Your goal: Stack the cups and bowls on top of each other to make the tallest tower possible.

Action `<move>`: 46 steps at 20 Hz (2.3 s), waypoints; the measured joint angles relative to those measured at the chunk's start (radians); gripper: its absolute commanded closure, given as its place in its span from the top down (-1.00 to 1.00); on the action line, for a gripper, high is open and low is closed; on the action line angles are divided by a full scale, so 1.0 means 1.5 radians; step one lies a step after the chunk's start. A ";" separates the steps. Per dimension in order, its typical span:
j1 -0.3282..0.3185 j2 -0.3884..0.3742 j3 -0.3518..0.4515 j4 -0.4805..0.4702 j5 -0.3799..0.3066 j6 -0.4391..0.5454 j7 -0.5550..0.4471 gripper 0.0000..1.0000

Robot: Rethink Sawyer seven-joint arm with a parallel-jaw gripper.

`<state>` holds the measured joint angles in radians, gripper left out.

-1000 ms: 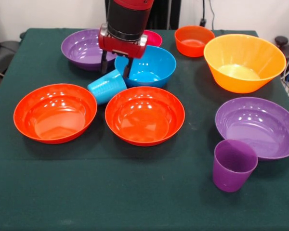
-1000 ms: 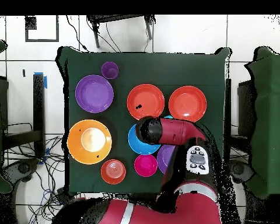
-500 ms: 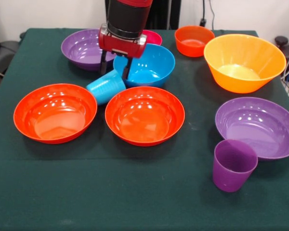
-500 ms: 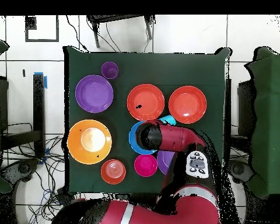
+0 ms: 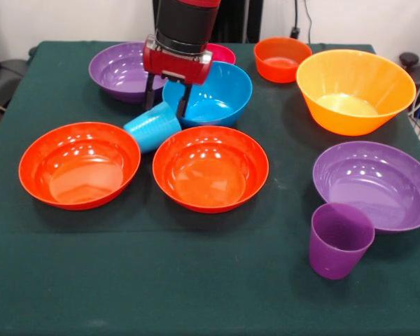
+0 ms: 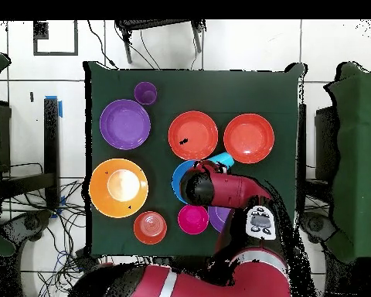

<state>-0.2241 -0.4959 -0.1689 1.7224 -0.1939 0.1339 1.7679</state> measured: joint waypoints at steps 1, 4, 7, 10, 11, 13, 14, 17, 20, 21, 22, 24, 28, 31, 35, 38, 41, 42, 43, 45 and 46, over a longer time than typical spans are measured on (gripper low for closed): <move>0.000 0.000 0.000 0.001 0.000 -0.004 0.000 1.00; 0.000 0.001 0.000 0.004 0.000 -0.014 0.000 1.00; 0.000 0.001 0.000 0.005 0.000 -0.014 0.000 1.00; 0.000 0.001 0.000 0.005 0.001 -0.014 0.000 1.00; -0.001 0.001 0.000 0.005 0.002 -0.014 0.000 1.00; -0.003 0.001 0.002 0.005 0.005 -0.014 0.000 1.00; -0.004 0.001 0.002 0.006 0.006 -0.014 0.000 1.00; -0.007 0.000 0.004 0.007 0.010 -0.014 0.000 1.00; -0.011 0.000 0.007 0.008 0.015 -0.014 0.000 1.00; -0.011 0.000 0.008 0.009 0.015 -0.014 0.000 1.00; -0.013 0.000 0.009 0.009 0.017 -0.014 0.000 1.00; -0.014 0.000 0.009 0.009 0.018 -0.014 0.000 1.00; -0.015 0.000 0.010 0.010 0.019 -0.014 0.000 1.00; -0.015 0.000 0.010 0.010 0.019 -0.014 0.000 1.00; -0.015 0.000 0.011 0.010 0.019 -0.014 0.000 1.00; -0.021 0.000 0.012 0.011 0.019 -0.014 0.000 1.00; -0.037 0.000 0.018 0.012 0.019 -0.014 0.000 1.00; -0.044 0.000 0.021 0.012 0.018 -0.014 0.000 1.00; -0.061 0.000 0.028 0.012 0.014 -0.014 0.000 1.00; -0.076 -0.001 0.032 0.012 0.008 -0.014 0.000 1.00; -0.084 -0.002 0.034 0.011 0.004 -0.014 0.000 1.00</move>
<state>-0.3493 -0.4985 -0.1181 1.7396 -0.1877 0.1129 1.7679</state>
